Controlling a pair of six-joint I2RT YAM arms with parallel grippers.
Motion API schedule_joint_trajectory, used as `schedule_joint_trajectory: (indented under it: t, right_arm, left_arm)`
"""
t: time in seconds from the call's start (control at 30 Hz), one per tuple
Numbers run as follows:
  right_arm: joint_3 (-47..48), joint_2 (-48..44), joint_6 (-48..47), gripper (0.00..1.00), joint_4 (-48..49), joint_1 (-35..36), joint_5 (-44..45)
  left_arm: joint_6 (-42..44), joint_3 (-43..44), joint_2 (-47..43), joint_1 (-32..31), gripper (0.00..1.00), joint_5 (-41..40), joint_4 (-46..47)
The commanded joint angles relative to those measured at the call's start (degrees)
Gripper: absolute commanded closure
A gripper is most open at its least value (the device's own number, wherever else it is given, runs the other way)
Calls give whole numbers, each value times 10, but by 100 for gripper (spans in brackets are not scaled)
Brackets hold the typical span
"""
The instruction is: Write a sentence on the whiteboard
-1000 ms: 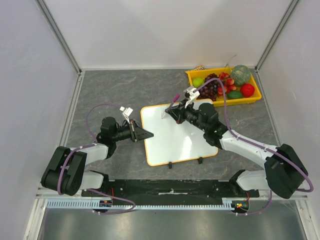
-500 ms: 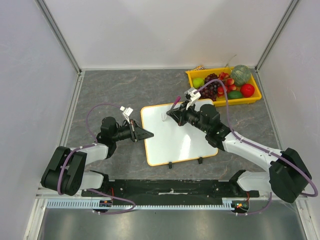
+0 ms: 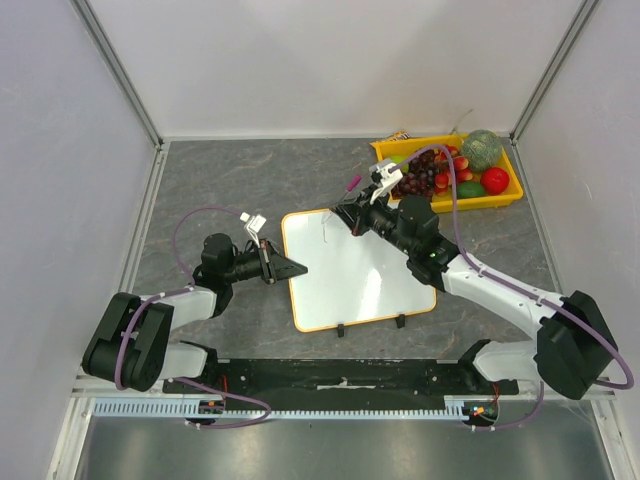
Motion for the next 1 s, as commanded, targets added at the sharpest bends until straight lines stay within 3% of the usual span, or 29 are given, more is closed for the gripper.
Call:
schedule_joint_trajectory:
  t: [0.0,0.97]
  right_arm:
    - [29,10,-2,100,6,1,12]
    - [22,18,-9,100,-42,0,71]
  left_arm:
    - [102,-7,20,1,98,-99,-75]
    - [103,-7,21,1,98,-99,-74]
